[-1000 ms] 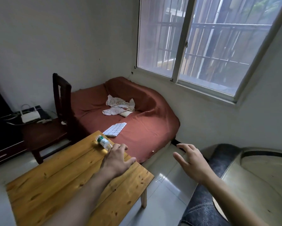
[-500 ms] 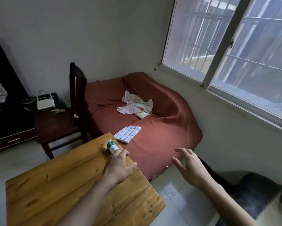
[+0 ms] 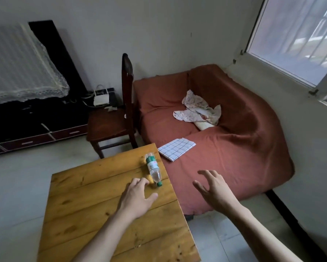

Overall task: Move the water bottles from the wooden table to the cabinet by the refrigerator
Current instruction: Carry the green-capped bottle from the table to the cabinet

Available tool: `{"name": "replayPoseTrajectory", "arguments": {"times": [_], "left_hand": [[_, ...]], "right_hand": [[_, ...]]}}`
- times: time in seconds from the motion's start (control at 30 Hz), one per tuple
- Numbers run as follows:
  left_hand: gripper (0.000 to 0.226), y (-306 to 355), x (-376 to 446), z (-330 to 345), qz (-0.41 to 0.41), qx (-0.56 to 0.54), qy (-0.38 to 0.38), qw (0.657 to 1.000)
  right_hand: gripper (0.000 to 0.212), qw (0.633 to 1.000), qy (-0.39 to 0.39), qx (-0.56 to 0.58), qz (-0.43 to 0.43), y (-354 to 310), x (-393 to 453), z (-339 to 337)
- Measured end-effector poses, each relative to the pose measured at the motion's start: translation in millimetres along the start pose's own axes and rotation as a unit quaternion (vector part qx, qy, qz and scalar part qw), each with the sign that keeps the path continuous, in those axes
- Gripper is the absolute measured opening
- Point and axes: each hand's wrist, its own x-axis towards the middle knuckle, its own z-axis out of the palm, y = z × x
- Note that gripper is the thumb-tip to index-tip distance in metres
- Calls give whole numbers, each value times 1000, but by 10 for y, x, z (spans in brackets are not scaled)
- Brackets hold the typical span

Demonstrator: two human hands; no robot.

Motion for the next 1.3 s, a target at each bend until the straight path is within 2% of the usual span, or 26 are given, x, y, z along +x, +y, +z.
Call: {"name": "replayPoseTrajectory", "arguments": {"times": [0.13,0.4,0.67,0.93,1.17,1.3], "left_hand": [[47,-18,126,106,-24,2,-7,1000],[48,-125,468,333,-9,15,-28,999],[54,-398,957,802,-10,28,-84,996],[53,-711,1569,1422,-14,49,-112,992],[73,-936,2033,1967,-20,146,-165,975],[76,-994,2215,2193,-26,159,-161,974]], "right_hand": [[54,999,-25,-27,-12,44,199,88],[55,995,-61,-72,-20,85,476,335],[58,989,-114,-98,14,313,784,766],[55,983,-146,-93,52,621,1080,1454],[55,983,-158,-54,80,954,1280,2003],[56,981,-164,-37,95,1020,1311,2212]]}}
